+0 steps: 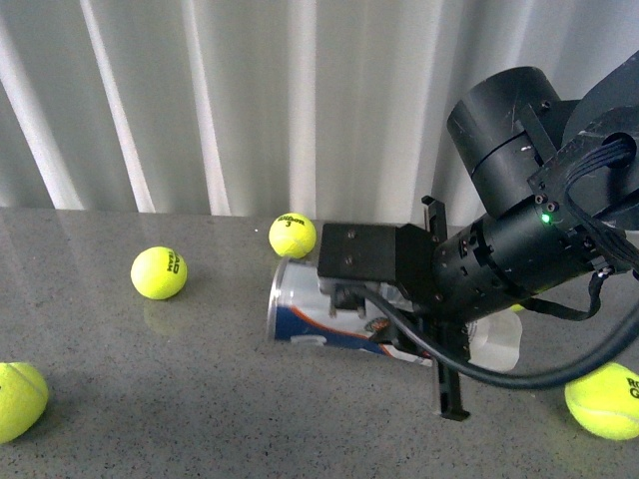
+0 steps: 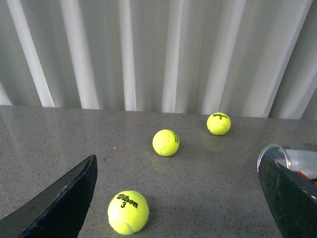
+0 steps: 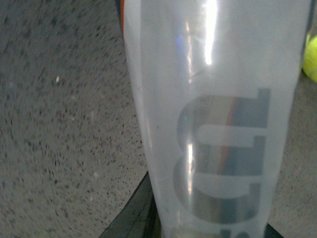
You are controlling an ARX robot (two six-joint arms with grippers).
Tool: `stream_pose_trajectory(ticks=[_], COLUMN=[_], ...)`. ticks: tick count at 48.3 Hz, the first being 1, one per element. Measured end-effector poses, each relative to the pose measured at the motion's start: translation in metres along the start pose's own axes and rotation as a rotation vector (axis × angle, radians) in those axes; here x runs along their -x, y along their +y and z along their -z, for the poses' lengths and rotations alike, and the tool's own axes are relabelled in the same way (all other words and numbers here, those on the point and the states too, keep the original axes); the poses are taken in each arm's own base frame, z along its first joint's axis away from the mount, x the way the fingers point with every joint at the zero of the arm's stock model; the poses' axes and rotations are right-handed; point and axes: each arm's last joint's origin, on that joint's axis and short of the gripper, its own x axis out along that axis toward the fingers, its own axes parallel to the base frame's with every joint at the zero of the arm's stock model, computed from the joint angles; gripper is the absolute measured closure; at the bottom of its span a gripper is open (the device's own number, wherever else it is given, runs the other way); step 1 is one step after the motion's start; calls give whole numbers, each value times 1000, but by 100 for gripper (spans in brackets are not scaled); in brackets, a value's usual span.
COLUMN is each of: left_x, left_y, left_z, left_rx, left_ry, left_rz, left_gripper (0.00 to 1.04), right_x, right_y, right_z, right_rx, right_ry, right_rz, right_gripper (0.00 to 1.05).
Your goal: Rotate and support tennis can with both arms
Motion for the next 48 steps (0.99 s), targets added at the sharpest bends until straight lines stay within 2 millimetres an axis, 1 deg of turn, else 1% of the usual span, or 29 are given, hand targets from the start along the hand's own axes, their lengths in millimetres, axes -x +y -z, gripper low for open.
stream_pose_trajectory(ticks=[3,7,17,24,27,34,38,39,42,48], left_x=[0,0,0,0,0,0,0,0,0,0], left_y=[0,0,0,0,0,0,0,0,0,0], left_z=[0,0,0,0,0,0,0,0,0,0], left_rx=[0,0,0,0,0,0,0,0,0,0], left_ry=[0,0,0,0,0,0,0,0,0,0], left_rz=[0,0,0,0,0,0,0,0,0,0], left_gripper=[7,7,7,7,7,7,7,7,7,7], right_x=[-6,-17,-31,-42,-47,-49,-50,-50,-50,-50], right_y=[0,-4,-7,-1,5,11,15,17,20,23], right_z=[6,10,12,14,16,18,19,20,21,21], right_rx=[124,191,197,192,197,187,161,149,114,53], right_ry=[17,16,5,-2,-6,-12,-31,-37,-48,-67], right_rz=[-21,-29,-28,-31,-32,-15,-21,-25,-38,-51], right_gripper=[91,93,94,95,95,95,78,73,62,46])
